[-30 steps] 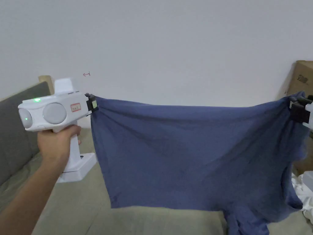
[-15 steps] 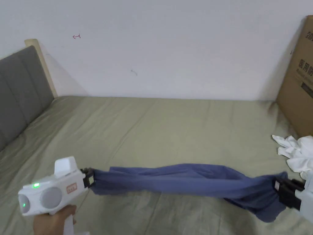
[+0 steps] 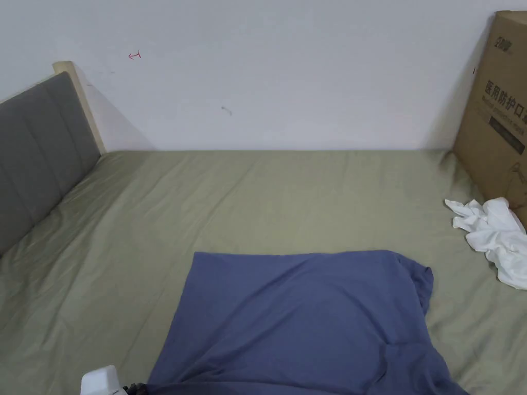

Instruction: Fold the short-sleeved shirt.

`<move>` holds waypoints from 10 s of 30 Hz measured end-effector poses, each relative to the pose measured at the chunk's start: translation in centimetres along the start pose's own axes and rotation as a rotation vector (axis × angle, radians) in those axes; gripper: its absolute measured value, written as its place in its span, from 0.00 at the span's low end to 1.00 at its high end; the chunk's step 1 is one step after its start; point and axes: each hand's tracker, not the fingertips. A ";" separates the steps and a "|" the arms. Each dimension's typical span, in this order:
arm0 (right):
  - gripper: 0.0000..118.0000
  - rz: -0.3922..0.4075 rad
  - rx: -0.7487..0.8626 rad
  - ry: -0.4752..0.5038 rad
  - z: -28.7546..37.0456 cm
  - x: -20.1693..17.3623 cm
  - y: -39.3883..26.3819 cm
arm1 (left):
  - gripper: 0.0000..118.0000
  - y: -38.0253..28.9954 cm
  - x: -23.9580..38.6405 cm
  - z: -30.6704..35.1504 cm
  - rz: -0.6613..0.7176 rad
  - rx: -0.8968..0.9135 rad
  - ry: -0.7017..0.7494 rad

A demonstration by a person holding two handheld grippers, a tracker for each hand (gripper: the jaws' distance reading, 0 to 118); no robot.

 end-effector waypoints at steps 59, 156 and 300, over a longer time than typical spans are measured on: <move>0.01 0.308 0.578 -0.252 9.6 -10.3 8.7 | 0.00 3.6 10.2 14.3 -0.247 0.441 -0.032; 0.84 0.099 0.199 -0.223 -3.4 -4.9 11.8 | 0.85 9.6 7.7 0.6 -0.121 0.154 -0.049; 0.01 0.302 0.462 -0.250 3.9 -8.7 13.9 | 0.00 10.5 15.1 7.2 -0.329 0.437 -0.030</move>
